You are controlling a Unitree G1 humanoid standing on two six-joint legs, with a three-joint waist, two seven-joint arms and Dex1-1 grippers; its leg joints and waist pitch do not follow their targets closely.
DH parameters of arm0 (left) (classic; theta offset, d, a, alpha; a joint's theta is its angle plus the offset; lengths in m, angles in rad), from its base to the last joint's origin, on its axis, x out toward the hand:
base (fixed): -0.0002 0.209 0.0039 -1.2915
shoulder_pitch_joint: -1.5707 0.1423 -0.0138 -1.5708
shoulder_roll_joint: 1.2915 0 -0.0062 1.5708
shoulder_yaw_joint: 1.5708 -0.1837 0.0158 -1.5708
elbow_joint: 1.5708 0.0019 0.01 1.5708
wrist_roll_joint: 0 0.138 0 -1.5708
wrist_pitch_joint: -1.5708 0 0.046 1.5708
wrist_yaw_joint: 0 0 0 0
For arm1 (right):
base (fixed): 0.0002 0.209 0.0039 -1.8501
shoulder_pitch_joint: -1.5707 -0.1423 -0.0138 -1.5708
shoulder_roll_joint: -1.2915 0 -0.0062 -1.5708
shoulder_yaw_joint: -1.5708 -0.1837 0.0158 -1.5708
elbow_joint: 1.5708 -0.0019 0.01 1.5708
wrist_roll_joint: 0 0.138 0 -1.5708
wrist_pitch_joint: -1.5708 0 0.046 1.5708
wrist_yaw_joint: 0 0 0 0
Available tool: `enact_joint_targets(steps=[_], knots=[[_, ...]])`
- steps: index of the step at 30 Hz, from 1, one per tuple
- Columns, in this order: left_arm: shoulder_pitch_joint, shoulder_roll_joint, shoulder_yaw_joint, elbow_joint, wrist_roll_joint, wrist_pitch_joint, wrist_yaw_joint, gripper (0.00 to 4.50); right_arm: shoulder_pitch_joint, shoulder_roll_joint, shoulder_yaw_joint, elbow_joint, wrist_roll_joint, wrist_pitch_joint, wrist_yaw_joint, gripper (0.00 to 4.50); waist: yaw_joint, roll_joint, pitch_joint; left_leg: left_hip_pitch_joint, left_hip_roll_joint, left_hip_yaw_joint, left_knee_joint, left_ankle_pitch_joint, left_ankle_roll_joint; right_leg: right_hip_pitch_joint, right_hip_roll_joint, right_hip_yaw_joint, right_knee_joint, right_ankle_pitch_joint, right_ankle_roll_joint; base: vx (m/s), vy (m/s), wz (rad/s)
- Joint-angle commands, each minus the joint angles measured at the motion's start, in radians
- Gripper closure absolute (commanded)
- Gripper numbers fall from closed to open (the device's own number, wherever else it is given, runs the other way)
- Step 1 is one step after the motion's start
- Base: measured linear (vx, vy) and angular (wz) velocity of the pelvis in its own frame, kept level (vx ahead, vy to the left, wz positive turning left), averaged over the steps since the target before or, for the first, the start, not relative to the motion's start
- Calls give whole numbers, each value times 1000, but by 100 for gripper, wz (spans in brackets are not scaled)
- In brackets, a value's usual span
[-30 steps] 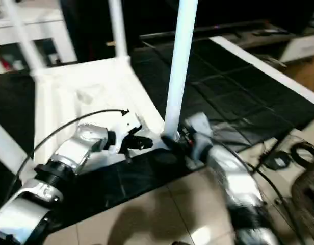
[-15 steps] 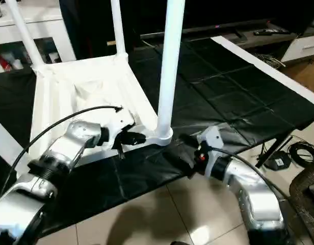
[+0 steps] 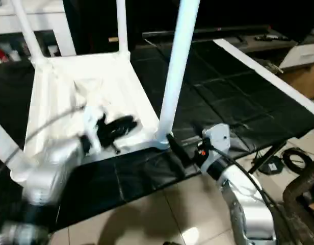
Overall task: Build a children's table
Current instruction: Rotate leg to tighten
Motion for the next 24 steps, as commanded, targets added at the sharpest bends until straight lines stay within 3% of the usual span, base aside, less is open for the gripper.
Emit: enact_joint_targets(steps=[1, 3, 5, 6, 7, 8, 9, 10, 11, 12, 13, 14, 15, 16, 17, 18, 19, 20, 21, 22, 23, 24], knots=[[53, -18, 37, -103, 20, 0, 90, 302, 47, -23, 2, -27, -39, -35, -30, 0, 3, 29, -59, -8, -15, 19, -83, -280, 22, 66, -10, 29, -69, -367, -99, 0, 0, 0], [68, -21, 43, -118, 25, 3, 105, 276, 53, -28, 8, -29, -45, -37, -30, 0, -4, 13, -57, -10, -16, 23, -80, -293, 25, 64, -7, 28, -77, -388, -85, 0, 0, 0], [149, -23, 52, -181, 66, 18, 163, 268, 85, -48, 42, -42, -79, -2, -44, 0, -3, 18, -59, -12, -19, 21, -80, -296, 29, 66, -5, 27, -79, -408, -67, 0, 0, 0], [176, -20, 43, -205, 72, 31, 173, 263, 90, -45, 47, -45, -77, 9, -47, 0, -6, 31, -51, -77, -30, -31, -108, -284, 73, 120, -18, -29, -64, -401, -42, 15, -22, 34], [179, -21, 43, -208, 74, 32, 175, 252, 90, -45, 47, -45, -78, 8, -47, 0, -16, 49, -50, -55, -18, -62, -102, -340, 73, 103, -12, -46, -72, -357, -69, 15, -22, 34], [193, -25, 38, -221, 80, 38, 187, 230, 92, -46, 47, -45, -79, 6, -47, 0, -28, 64, -50, -52, -6, -94, -107, -425, 66, 109, -4, -60, -65, -323, -123, 9, -55, 61], [207, -32, 37, -233, 83, 38, 202, 230, 94, -51, 48, -42, -78, -5, -37, 0, -36, 61, -47, -49, 9, -117, -117, -463, 74, 107, 8, -67, -54, -299, -156, 8, -133, 59], [214, -36, 38, -238, 85, 37, 211, 228, 95, -55, 49, -40, -79, -15, -30, 0, -47, 74, -43, -39, 41, -180, -147, -472, 126, 104, 30, -67, -3, -254, -234, 8, -133, 59], [223, -40, 34, -246, 99, 34, 229, 218, 104, -65, 53, -34, -84, -42, -12, 0, -48, 82, -36, -12, 62, -224, -159, -460, 176, 78, 46, -57, 43, -240, -305, 38, -162, 61], [223, -40, 34, -246, 99, 34, 229, 202, 104, -65, 53, -34, -84, -42, -12, 0, -47, 84, -34, -9, 61, -235, -159, -454, 198, 71, 50, -52, 62, -244, -328, 7, -182, 69], [232, -43, 31, -254, 111, 38, 246, 190, 114, -76, 60, -26, -85, -64, 15, 0, -38, 74, -23, -38, 44, -237, -176, -471, 200, 85, 41, -34, 79, -278, -345, 7, -182, 69], [242, -42, 27, -262, 125, 50, 258, 186, 122, -76, 59, -18, -78, -80, 30, 0, -17, 58, -24, -60, 27, -231, -182, -488, 144, 99, 37, -5, 97, -354, -321, -9, -264, 82], [249, -45, 28, -269, 118, 55, 260, 183, 126, -81, 59, -15, -75, -88, 39, 0, -9, 49, -26, -60, 10, -227, -168, -467, 116, 98, 32, 12, 79, -395, -324, -20, -330, 94], [268, -52, 32, -286, 99, 70, 265, 173, 137, -89, 56, -10, -57, -97, 65, 0, -15, 1, -24, 39, -46, -121, -1, -359, 48, 7, 16, 32, -76, -606, -373, -20, -330, 94], [279, -55, 32, -300, 88, 81, 272, 158, 143, -95, 58, -9, -46, -100, 74, 0, 7, -27, 3, 34, -144, 3, 259, -280, 133, -32, 0, 23, -172, -964, -297, -52, -295, 39], [279, -55, 32, -300, 88, 81, 272, 146, 143, -95, 58, -9, -46, -100, 74, 0, 30, -16, -19, -27, -127, -8, 221, -249, 151, 59, -32, 103, -127, -971, -211, -19, -116, -9], [287, -61, 35, -308, 75, 85, 278, 141, 149, -101, 59, -12, -24, -95, 92, 0, 74, -32, -24, -45, -107, -33, 135, -183, 134, 116, -77, 172, -93, -930, 81, 27, -215, -4], [291, -62, 36, -314, 70, 79, 279, 140, 152, -108, 62, -15, -15, -92, 104, 0, 110, -30, -33, 17, -93, -37, 86, -188, 180, 103, -98, 240, -102, -806, 169, 28, -197, 38], [299, -67, 38, -324, 62, 71, 284, 133, 161, -118, 65, -28, 3, -78, 123, 0, 104, -39, -36, 25, -91, -45, 81, -178, 203, 119, -110, 256, -95, -716, 118, 4, -291, 50], [299, -67, 38, -324, 62, 71, 284, 120, 161, -118, 65, -28, 3, -78, 123, 0, 127, -35, -39, 11, -108, -71, 115, -155, 218, 150, -154, 309, -97, -548, -25, -42, -191, 45], [308, -70, 39, -331, 55, 50, 282, 105, 172, -134, 70, -51, 19, -49, 145, 0, 135, -35, -26, 11, -136, -85, 134, -125, 184, 134, -121, 296, -103, -517, -64, -53, -178, 28], [312, -70, 38, -336, 52, 41, 282, 105, 177, -143, 73, -62, 25, -36, 156, 0, 132, -50, -9, 30, -168, -75, 126, -87, 179, 111, -36, 256, -117, -560, -63, -29, -84, 16]])
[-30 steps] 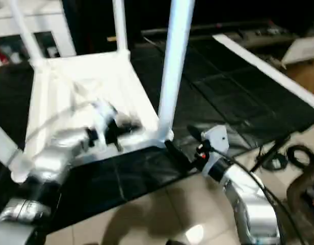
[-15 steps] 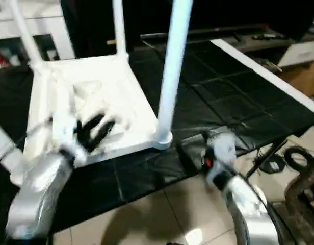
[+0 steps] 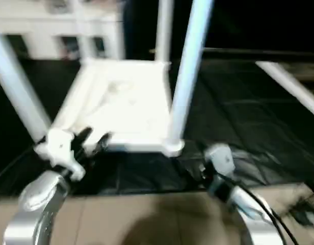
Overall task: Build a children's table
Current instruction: Rotate leg to tighten, then flip table
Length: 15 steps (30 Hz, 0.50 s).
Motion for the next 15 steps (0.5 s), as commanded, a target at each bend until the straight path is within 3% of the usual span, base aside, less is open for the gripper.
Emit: enact_joint_targets(steps=[1, 2, 3, 4, 5, 6, 7, 8, 9, 10, 11, 12, 13, 14, 15], knots=[[11, 3, 10, -30, -16, -21, 13, 91, 9, -26, 10, -60, 43, 51, 48, 0, 14, -20, -20, -19, 6, -18, -13, 63, 44, 61, -126, 163, -201, -486, 54, -59, -136, 37], [19, 5, 11, -32, -13, -29, 16, 91, 9, -29, 9, -70, 55, 55, 57, 0, 18, -15, -21, 2, 9, -6, -44, 67, 76, 47, -83, 154, -219, -534, 68, -65, -83, 48], [34, 4, 23, -37, -6, -47, 32, 83, 1, -28, 7, -80, 82, 63, 71, 0, 15, -8, -18, 18, 15, -5, -67, 65, 88, 33, -60, 139, -226, -580, 89, -65, -83, 48], [36, 3, 27, -36, -2, -48, 38, 83, -1, -29, 9, -81, 84, 60, 76, 0, 18, 28, -28, 48, 69, -7, -114, 28, 106, 11, -33, 110, -238, -629, 123, -87, -36, 50], [43, 2, 42, -33, 9, -55, 58, 72, -9, -30, 18, -84, 86, 58, 82, 0, -7, 40, -17, 51, 120, -25, -143, -45, 121, -10, -20, 72, -225, -607, 126, -110, 19, 30], [45, 1, 49, -31, 13, -58, 65, 60, -13, -30, 22, -85, 82, 58, 79, 0, -37, 63, -32, 41, 255, -67, -205, -197, 147, 3, -71, 24, -167, -509, 95, -141, 16, 45], [46, 1, 50, -31, 14, -59, 67, 54, -14, -29, 23, -85, 80, 58, 77, 0, -29, 81, -39, 7, 341, -71, -270, -368, 149, 31, -107, -8, -30, -287, 46, -89, 21, 23], [48, 3, 58, -27, 24, -58, 80, 54, -23, -27, 27, -78, 81, 52, 75, 0, -13, 75, -35, 0, 326, -23, -279, -435, 140, 9, -127, -8, 3, -140, 45, -40, -14, 38], [47, 2, 72, -21, 23, -59, 91, 33, -34, -21, 30, -68, 82, 52, 69, 0, -25, 44, -38, 12, 298, -7, -255, -433, 113, 7, -141, 20, -20, -154, 52, -9, -11, 22], [46, 4, 83, -17, 19, -55, 103, 21, -50, -15, 35, -53, 75, 44, 63, 0, -32, 15, -21, 10, 150, 50, -145, -359, 2, -18, -172, 45, -165, -616, 113, -4, -37, 27], [35, 9, 99, -4, 15, -48, 117, 21, -62, -11, 40, -43, 70, 38, 59, 0, -29, 7, -28, -1, 133, 39, -112, -132, -31, -1, -217, 59, -209, -934, 184, 0, 0, 0], [13, 19, 114, 16, 0, -40, 117, 15, -76, -5, 45, -35, 67, 38, 52, 0, -28, 5, -41, -34, 143, 26, -154, -42, -50, 28, -189, 39, -185, -847, 200, 0, 0, 0], [-4, 30, 120, 35, -6, -37, 113, 6, -85, 0, 49, -31, 69, 43, 50, 0, -26, 14, -47, -29, 152, 24, -169, -32, -53, 24, -171, 29, -180, -750, 191, 0, 0, 0], [-11, 34, 122, 41, -7, -37, 112, 6, -88, 2, 51, -30, 69, 45, 49, 0, -31, 20, -53, -20, 169, 21, -182, -44, -41, 18, -153, 19, -164, -543, 144, 0, 0, 0], [-27, 44, 125, 59, -19, -36, 104, 6, -99, 5, 55, -24, 69, 51, 44, 0, -35, 26, -54, -19, 179, 17, -188, -54, -38, 21, -149, 17, -154, -451, 110, 0, 0, 0]])
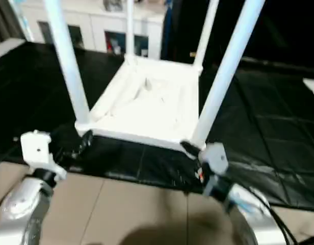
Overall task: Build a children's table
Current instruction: Flip table
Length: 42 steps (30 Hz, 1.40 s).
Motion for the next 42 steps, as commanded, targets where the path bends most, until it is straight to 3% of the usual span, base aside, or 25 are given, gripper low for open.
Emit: enact_joint_targets(steps=[1, 2, 3, 4, 5, 7, 8, 10, 13, 14, 15, 18, 23, 28, 33, 36, 42], knots=[[-38, 20, 11, 50, -28, 18, -9, 6, -34, 0, 9, 26, -4, 11, -14, 0, -15, 4, -42, -13, 69, -34, -88, -167, 62, 31, -107, 69, -113, -336, 1, 0, 0, 0], [-46, 24, 11, 59, -31, 21, -12, 6, -38, 1, 12, 30, -6, 12, -15, 0, -21, 2, -36, -16, 69, -34, -92, -205, 64, 29, -106, 65, -116, -352, -12, 0, 0, 0], [-79, 45, 18, 106, -25, 21, -13, 6, -57, 1, 27, 49, -17, 9, -12, 0, -26, 8, -37, 0, 66, -31, -89, -263, 54, 23, -111, 64, -126, -400, -26, 0, 0, 0], [-101, 58, 23, 138, -13, 16, -7, 6, -69, 1, 35, 60, -23, 7, -8, 0, -33, 7, -40, -1, 63, -31, -90, -242, 52, 28, -112, 67, -123, -354, -43, 0, 0, 0], [-123, 70, 30, 169, -6, 9, -4, 6, -81, 3, 43, 71, -28, 6, -5, 0, -38, 5, -41, -17, 66, -34, -93, -212, 55, 40, -115, 68, -115, -305, -52, 0, 0, 0], [-166, 90, 41, 223, -9, 14, -11, 6, -106, 8, 54, 92, -30, 11, -2, 0, -36, 0, -45, -11, 67, -29, -86, -180, 60, 37, -121, 71, -113, -273, -64, 0, 0, 0], [-193, 102, 41, 260, -19, 17, -27, 6, -121, 11, 62, 101, -27, 17, 2, 0, -36, 2, -48, -16, 66, -30, -84, -138, 65, 41, -122, 72, -106, -228, -80, 0, 0, 0], [-220, 114, 34, 300, -23, 14, -45, 6, -135, 11, 72, 112, -33, 15, 8, 0, -35, -1, -53, -16, 68, -27, -77, -84, 75, 42, -124, 73, -97, -156, -98, 0, 0, 0], [-267, 132, 21, 379, -18, -4, -63, 6, -157, 13, 94, 124, -43, 27, 13, 0, -37, 2, -61, -29, 66, -26, -69, -3, 91, 53, -125, 71, -81, -41, -121, 0, 0, 0], [-293, 138, 23, 425, -14, -15, -52, 6, -167, 9, 110, 126, -47, 37, 18, 0, -39, 3, -58, -26, 64, -23, -69, -10, 98, 48, -121, 69, -85, -38, -124, 0, 0, 0], [-324, 144, 29, 476, -9, -31, -37, 6, -175, 6, 124, 126, -39, 50, 34, 0, -40, 8, -58, -26, 63, -25, -69, -12, 100, 49, -121, 68, -86, -42, -123, 0, 0, 0], [-381, 153, 41, 561, -8, -65, -21, 6, -182, -7, 151, 122, -35, 64, 59, 0, -44, 9, -55, -26, 67, -28, -75, -60, 90, 54, -126, 66, -96, -126, -107, 0, 0, 0], [-467, 157, 60, 692, -15, -111, -6, 6, -182, -14, 151, 129, -45, 47, 62, 0, -52, 8, -56, -24, 66, -26, -72, -64, 73, 54, -127, 67, -97, -130, -113, 0, 0, 0], [-525, 164, 39, 788, -25, -149, -75, 55, -179, -14, 161, 134, -53, 22, 64, 0, -52, 9, -58, -24, 68, -26, -72, -52, 72, 55, -129, 68, -94, -111, -128, 0, 0, 0], [-556, 162, 32, 849, -31, -174, -70, 103, -187, -14, 175, 136, -43, 51, 68, 0, -53, 13, -59, -24, 71, -28, -72, -51, 69, 59, -131, 68, -88, -76, -149, 0, 0, 0], [-566, 151, 37, 877, -30, -185, -56, 130, -189, -10, 181, 135, -36, 60, 70, 0, -52, 7, -58, -25, 70, -25, -70, -51, 73, 59, -132, 68, -90, -84, -150, 0, 0, 0], [-574, 146, 38, 914, -30, -195, -51, 168, -184, -3, 187, 136, -40, 41, 70, 0, -50, 9, -57, -22, 74, -27, -73, -64, 67, 56, -134, 68, -91, -110, -150, 0, 0, 0]])
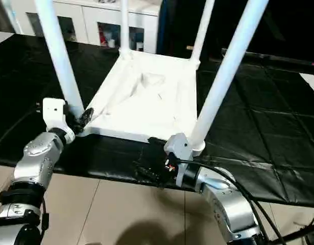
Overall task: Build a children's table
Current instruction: Flip table
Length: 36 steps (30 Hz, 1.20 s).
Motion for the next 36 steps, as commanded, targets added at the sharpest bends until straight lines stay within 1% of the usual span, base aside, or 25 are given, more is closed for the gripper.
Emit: enact_joint_targets(steps=[1, 5, 7, 9, 13, 17, 18, 19, 20, 21, 22, 23, 24, 25, 26, 27, 28, 29, 30, 31, 32, 33, 34, 35, 36], knots=[[-20, -10, -12, 17, -3, -6, 3, 175, -4, -6, 4, 4, -2, -8, 2, 0, 0, 15, -57, -6, 74, -27, -71, -69, 58, 56, -133, 70, -74, -140, -136, 0, 0, 0], [-21, -9, -13, 32, -10, -13, -4, 216, -4, -1, 8, 9, -4, -9, -3, 0, 0, 16, -57, -6, 75, -27, -72, -71, 55, 56, -133, 70, -73, -137, -136, 0, 0, 0], [-22, -6, -12, 35, -12, -12, -9, 221, -2, 7, 2, 7, 1, -4, -17, 0, 0, 13, -56, -6, 75, -27, -73, -70, 55, 55, -133, 70, -73, -142, -133, 0, 0, 0], [-23, -4, -8, 37, -17, -10, -11, 228, 0, 10, 6, 7, -2, -4, -20, 0, 1, 15, -56, -6, 75, -27, -72, -70, 54, 55, -135, 70, -74, -151, -133, 0, 0, 0], [-26, -6, -6, 38, -26, 0, -19, 231, 9, 11, 12, 6, -5, -11, -18, 0, 0, 13, -56, -7, 74, -27, -72, -65, 55, 55, -133, 70, -73, -145, -132, 0, 0, 0], [-22, -27, 6, 8, -61, 43, -20, 232, 11, 19, 12, 10, -5, -10, -30, 0, 2, 13, -54, -7, 74, -26, -72, -72, 53, 54, -136, 71, -76, -170, -129, 0, 0, 0], [-14, -43, 11, -19, -83, 70, -20, 233, 7, 28, 8, 15, -7, -6, -46, 0, 0, 16, -55, -5, 77, -27, -74, -74, 49, 53, -135, 71, -75, -171, -133, 0, 0, 0], [3, -72, 24, -64, -122, 110, -13, 233, -1, 47, 0, 32, -28, -16, -92, 0, 0, 16, -55, -5, 78, -27, -73, -72, 46, 53, -136, 71, -73, -164, -138, 0, 0, 0], [19, -91, 25, -105, -142, 142, -6, 233, -10, 65, -8, 52, -48, -29, -135, 0, -3, 20, -56, -6, 81, -28, -73, -64, 33, 51, -140, 71, -68, -149, -157, 0, 0, 0], [33, -105, 25, -137, -158, 168, 1, 233, -15, 79, -14, 67, -61, -36, -166, 0, -4, 18, -55, -7, 80, -26, -73, -61, 30, 50, -138, 71, -70, -144, -164, 0, 0, 0], [33, -105, 25, -137, -158, 168, 1, 233, -15, 79, -14, 67, -61, -36, -166, 0, -3, 14, -56, -7, 73, -22, -69, -49, 38, 52, -135, 72, -70, -131, -171, 0, 0, 0], [48, -129, 36, -178, -189, 201, 18, 233, -19, 92, -19, 78, -64, -36, -186, 0, -1, 14, -57, -7, 70, -19, -66, -43, 46, 53, -133, 73, -70, -121, -170, 0, 0, 0], [69, -159, 43, -229, -220, 238, 44, 233, -22, 104, -26, 92, -65, -32, -207, 0, -1, 4, -58, -11, 70, -18, -66, -21, 57, 57, -133, 74, -62, -89, -176, 0, 0, 0], [83, -178, 49, -261, -239, 262, 62, 233, -23, 110, -31, 99, -65, -29, -218, 0, -1, 10, -58, -15, 73, -17, -66, -14, 61, 56, -135, 71, -60, -89, -186, 0, 0, 0], [108, -213, 54, -316, -272, 299, 92, 233, -27, 127, -47, 118, -64, -25, -252, 0, -1, 5, -60, -17, 72, -14, -63, -11, 66, 59, -135, 71, -60, -94, -187, 0, 0, 0], [118, -226, 51, -335, -278, 309, 103, 233, -30, 136, -57, 127, -61, -23, -268, 0, 0, 7, -60, -19, 70, -14, -62, 0, 72, 58, -134, 71, -60, -86, -189, 0, 0, 0], [130, -237, 47, -355, -279, 318, 113, 233, -34, 148, -71, 138, -58, -19, -291, 0, 0, 5, -60, -19, 68, -11, -60, 10, 84, 54, -130, 70, -61, -83, -184, 0, 0, 0], [130, -237, 47, -355, -279, 318, 113, 233, -34, 148, -71, 138, -58, -19, -291, 0, 0, 5, -60, -21, 68, -12, -60, 16, 87, 53, -128, 69, -60, -82, -181, 0, 0, 0], [158, -268, 35, -405, -280, 339, 136, 233, -56, 188, -125, 179, -31, -9, -356, 0, -2, -2, -60, -23, 67, -10, -59, 15, 95, 52, -126, 69, -62, -91, -170, 0, 0, 0], [161, -270, 36, -410, -279, 342, 138, 233, -58, 192, -130, 182, -27, -10, -361, 0, -5, 4, -59, -23, 69, -11, -61, 7, 97, 48, -128, 68, -65, -113, -168, 0, 0, 0], [164, -275, 36, -418, -279, 347, 144, 233, -61, 200, -140, 188, -21, -12, -371, 0, -5, 4, -59, -22, 69, -9, -60, 0, 94, 48, -126, 68, -67, -129, -153, 0, 0, 0], [174, -283, 28, -439, -268, 353, 149, 233, -75, 228, -175, 199, 34, -17, -370, 0, -6, -4, -58, -20, 69, -8, -60, -3, 97, 47, -125, 68, -70, -133, -145, 0, 0, 0], [180, -291, 27, -458, -259, 365, 152, 234, -85, 246, -199, 206, 69, -15, -374, 0, -6, -2, -58, -22, 70, -9, -62, -4, 100, 49, -126, 67, -67, -138, -134, 0, 0, 0], [184, -298, 26, -473, -256, 375, 154, 234, -95, 263, -220, 212, 106, -13, -371, 0, -8, -2, -59, -20, 70, -8, -61, -2, 103, 47, -125, 67, -68, -138, -122, 0, 0, 0], [190, -304, 22, -493, -258, 390, 159, 234, -104, 277, -236, 219, 137, -9, -371, 0, -8, -2, -59, -19, 71, -9, -62, 1, 104, 47, -124, 67, -66, -134, -120, 0, 0, 0]])
